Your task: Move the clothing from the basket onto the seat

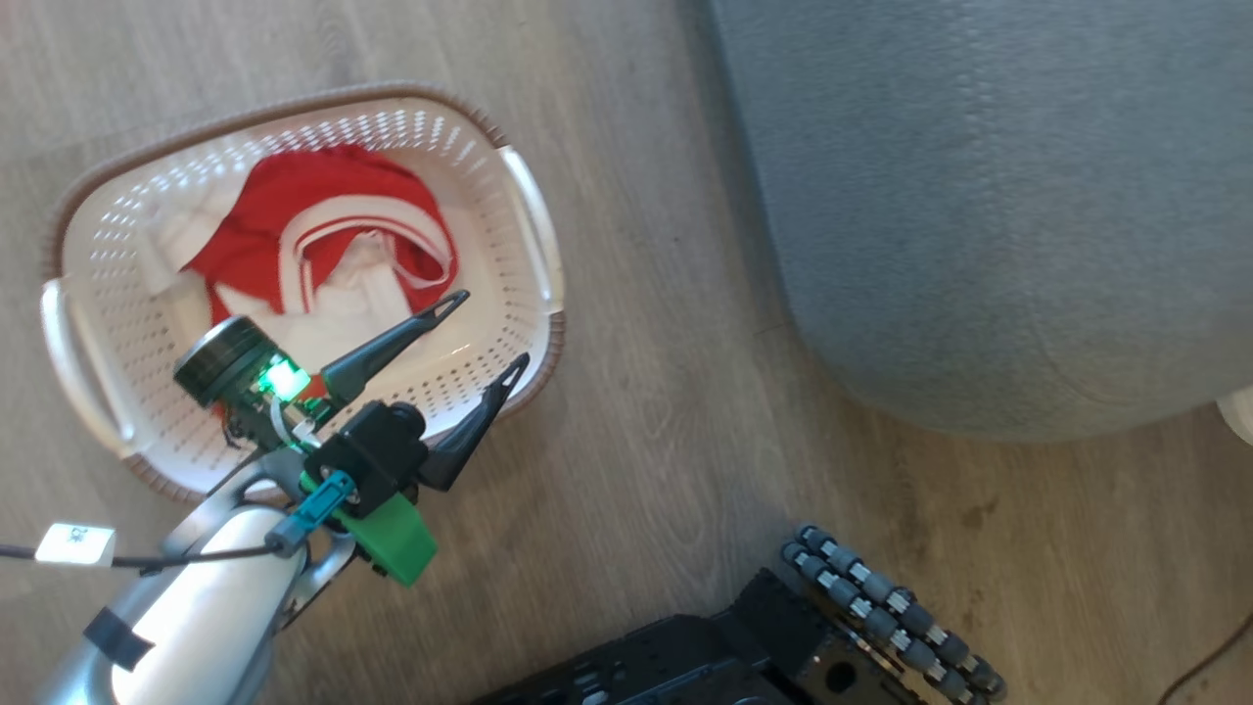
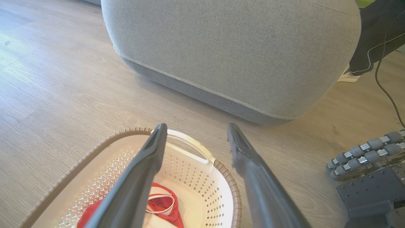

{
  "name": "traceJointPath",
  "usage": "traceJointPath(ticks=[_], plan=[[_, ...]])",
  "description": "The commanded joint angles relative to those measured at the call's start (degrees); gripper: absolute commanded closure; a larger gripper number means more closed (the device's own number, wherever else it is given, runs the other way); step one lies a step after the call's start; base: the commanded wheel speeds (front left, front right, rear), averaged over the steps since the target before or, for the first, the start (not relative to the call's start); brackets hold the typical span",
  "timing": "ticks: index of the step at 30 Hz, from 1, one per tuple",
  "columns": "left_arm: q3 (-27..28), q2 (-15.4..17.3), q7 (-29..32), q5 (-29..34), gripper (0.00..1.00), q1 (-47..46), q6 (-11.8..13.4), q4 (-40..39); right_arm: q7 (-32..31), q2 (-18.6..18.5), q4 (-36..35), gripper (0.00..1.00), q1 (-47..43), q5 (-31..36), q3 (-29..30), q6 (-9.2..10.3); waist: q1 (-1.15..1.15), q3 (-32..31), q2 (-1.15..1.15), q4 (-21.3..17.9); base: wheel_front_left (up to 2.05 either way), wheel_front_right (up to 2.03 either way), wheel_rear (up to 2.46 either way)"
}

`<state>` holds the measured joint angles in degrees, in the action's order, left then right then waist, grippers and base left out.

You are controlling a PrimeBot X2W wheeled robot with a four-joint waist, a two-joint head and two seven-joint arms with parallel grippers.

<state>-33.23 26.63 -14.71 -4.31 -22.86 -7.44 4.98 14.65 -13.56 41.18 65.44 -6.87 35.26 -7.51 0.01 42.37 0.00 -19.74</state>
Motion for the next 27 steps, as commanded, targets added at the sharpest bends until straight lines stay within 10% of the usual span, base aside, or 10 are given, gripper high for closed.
traceJointPath(ticks=[1, 8, 18, 19, 21, 22, 27], plan=[[1.57, 0.29, -0.29, 0.53, 0.0, -0.33, -0.04, -1.77, 0.35, -2.3, -0.83, 1.0, 0.89, 0.64, 0.93, 0.02, -0.01, 1.14, 0.0, 1.62, 0.0, 0.0, 0.0], [2.59, -0.71, -0.29, 0.49, 0.0, 0.15, -0.04, -2.37, 0.35, -5.13, 18.08, 1.0, 5.2, 7.52, 11.67, 0.02, -0.01, 2.53, 0.0, 4.57, 0.0, 0.0, 0.0], [2.64, -1.45, -0.29, 0.76, 0.0, -0.35, -0.04, -2.29, 0.35, -5.65, 23.67, 1.0, 8.2, 15.49, 16.64, 0.02, -0.01, 3.59, 0.0, 4.83, 0.0, 0.0, 0.0], [2.89, -1.78, -0.29, 0.2, 0.0, -0.36, -0.04, -2.29, 0.35, -5.62, 23.81, 0.9, 8.21, 16.0, 16.9, 0.02, -0.01, 3.51, 0.0, 4.82, 0.0, 0.0, 0.0], [3.58, -2.48, -0.29, -0.9, 0.0, -0.48, -0.04, -2.38, 0.35, -5.71, 23.51, 0.12, 8.02, 17.05, 17.7, 0.02, -0.01, 3.3, 0.0, 4.94, 0.0, 0.0, 0.0], [3.47, -2.6, -0.29, -0.95, 0.0, -0.67, -0.04, -2.37, 0.35, -5.67, 23.57, 0.0, 7.9, 17.61, 17.9, 0.02, -0.01, 3.06, 0.0, 5.07, 0.0, 0.0, 0.0], [2.86, -3.83, -0.29, -1.03, 0.0, -1.25, -0.04, -2.33, 0.16, -5.82, 25.72, 0.0, 7.29, 19.7, 19.13, 0.02, -0.01, 1.32, 0.0, 5.61, 0.0, 0.0, 0.0]])
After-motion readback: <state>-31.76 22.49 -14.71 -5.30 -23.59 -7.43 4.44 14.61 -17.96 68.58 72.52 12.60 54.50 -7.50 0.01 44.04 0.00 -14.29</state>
